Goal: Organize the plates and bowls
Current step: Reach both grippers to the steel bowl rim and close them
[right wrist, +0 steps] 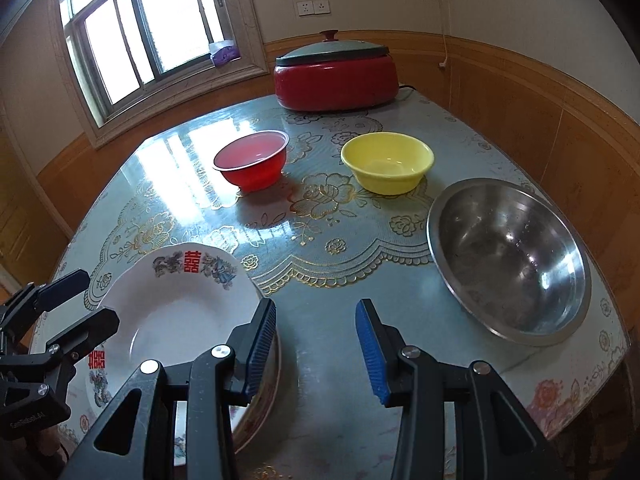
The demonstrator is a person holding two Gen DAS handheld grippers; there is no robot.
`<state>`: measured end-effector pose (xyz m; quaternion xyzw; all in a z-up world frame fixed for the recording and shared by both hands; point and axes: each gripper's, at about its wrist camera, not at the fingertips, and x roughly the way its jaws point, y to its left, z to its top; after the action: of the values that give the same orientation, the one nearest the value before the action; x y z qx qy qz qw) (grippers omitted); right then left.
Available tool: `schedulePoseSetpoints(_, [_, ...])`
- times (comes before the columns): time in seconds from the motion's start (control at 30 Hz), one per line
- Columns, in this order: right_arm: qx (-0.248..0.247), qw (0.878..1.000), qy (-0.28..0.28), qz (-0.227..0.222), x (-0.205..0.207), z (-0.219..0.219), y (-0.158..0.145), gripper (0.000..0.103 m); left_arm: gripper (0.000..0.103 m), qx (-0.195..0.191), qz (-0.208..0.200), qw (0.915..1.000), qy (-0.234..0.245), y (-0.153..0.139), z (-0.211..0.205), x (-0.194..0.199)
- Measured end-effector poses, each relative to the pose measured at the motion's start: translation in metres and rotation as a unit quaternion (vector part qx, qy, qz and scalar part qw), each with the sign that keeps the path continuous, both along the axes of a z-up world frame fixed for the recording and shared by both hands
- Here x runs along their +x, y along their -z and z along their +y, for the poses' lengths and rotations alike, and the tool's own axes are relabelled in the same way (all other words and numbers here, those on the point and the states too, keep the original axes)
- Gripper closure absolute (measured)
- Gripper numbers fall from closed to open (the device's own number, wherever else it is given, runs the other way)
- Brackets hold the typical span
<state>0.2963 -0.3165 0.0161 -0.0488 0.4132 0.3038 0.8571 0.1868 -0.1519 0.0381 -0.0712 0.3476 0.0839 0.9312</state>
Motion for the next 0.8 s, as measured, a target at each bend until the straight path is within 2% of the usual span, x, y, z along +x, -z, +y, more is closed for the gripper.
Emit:
schedulePoseSetpoints(0.17, [0.028, 1.0, -0.005, -0.013, 0.029, -0.043, -0.013, 0.061, 0.031, -0.019, 0.002, 0.9998, 0.003, -0.003, -0.033, 0.039])
schedulePoseSetpoints(0.33, [0.048, 0.997, 0.045, -0.033, 0.068, -0.11, -0.027, 0.061, 0.035, -0.037, 0.009, 0.9991, 0.019, -0.002, -0.068, 0.08])
schedulePoseSetpoints(0.43, [0.038, 0.996, 0.077, -0.03, 0.097, -0.144, -0.026, 0.061, 0.038, -0.058, 0.01, 0.9979, 0.025, 0.002, -0.085, 0.104])
schedulePoseSetpoints(0.5, [0.037, 0.995, 0.092, -0.012, 0.118, -0.162, -0.019, 0.061, 0.043, -0.065, 0.014, 0.9975, 0.023, 0.006, -0.095, 0.119])
schedulePoseSetpoints(0.57, [0.047, 0.994, 0.097, 0.015, 0.138, -0.176, -0.01, 0.061, 0.054, -0.076, 0.022, 0.9966, 0.026, 0.011, -0.103, 0.135])
schedulePoseSetpoints(0.7, [0.065, 0.992, 0.079, 0.071, 0.167, -0.185, 0.013, 0.061, 0.054, -0.112, 0.052, 0.992, 0.024, 0.026, -0.112, 0.166])
schedulePoseSetpoints(0.8, [0.066, 0.991, 0.076, 0.083, 0.178, -0.184, 0.025, 0.062, 0.054, -0.126, 0.072, 0.9892, 0.018, 0.037, -0.116, 0.183])
